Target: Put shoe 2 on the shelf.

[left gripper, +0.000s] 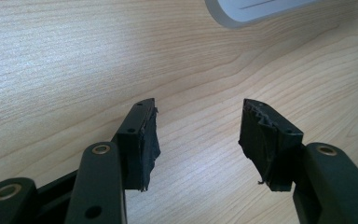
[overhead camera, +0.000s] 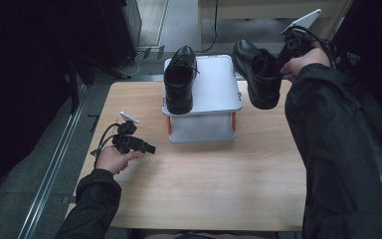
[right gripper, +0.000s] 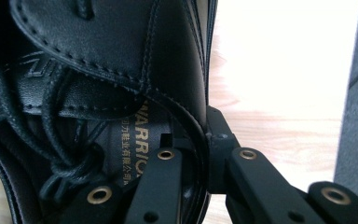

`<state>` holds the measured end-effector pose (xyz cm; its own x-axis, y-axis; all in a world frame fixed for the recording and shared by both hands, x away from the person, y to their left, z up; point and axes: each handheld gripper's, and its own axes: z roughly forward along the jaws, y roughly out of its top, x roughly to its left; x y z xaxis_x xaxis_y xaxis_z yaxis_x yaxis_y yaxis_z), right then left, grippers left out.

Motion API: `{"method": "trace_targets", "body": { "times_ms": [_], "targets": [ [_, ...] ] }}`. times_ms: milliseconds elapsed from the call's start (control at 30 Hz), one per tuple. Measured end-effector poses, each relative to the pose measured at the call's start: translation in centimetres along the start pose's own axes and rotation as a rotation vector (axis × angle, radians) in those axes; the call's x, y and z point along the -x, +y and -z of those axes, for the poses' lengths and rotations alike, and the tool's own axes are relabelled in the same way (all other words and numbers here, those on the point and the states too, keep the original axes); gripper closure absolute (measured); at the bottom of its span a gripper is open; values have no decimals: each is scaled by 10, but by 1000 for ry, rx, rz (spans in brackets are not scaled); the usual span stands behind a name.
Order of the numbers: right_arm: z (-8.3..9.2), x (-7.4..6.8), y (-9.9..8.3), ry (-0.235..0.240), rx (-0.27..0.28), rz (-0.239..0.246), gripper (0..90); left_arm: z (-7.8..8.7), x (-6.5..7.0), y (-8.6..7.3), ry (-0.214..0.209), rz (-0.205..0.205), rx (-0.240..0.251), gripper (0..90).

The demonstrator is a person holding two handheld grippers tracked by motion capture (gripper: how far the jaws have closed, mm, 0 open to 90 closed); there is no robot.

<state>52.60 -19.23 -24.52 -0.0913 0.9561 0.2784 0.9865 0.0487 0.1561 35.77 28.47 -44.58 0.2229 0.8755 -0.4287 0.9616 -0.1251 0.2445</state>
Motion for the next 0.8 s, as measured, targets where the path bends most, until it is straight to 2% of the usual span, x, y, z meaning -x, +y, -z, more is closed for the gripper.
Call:
{"method": "trace_targets", "body": {
  "times_ms": [267, 467, 600, 800],
  "targets": [
    [-16, -59, 16, -13, -36, 61, 870, 0, -2, 1, -15, 2, 6, 459],
    [-27, -93, 23, -23, -51, 78, 870, 1, -4, 1, -20, -1, 13, 459],
    [-34, -106, 25, -44, -59, 80, 869, 2, -5, 1, -25, 0, 11, 459],
    [-35, -111, 23, -43, -57, 61, 867, 1, -4, 2, -24, 6, 14, 460]
  ]
}}
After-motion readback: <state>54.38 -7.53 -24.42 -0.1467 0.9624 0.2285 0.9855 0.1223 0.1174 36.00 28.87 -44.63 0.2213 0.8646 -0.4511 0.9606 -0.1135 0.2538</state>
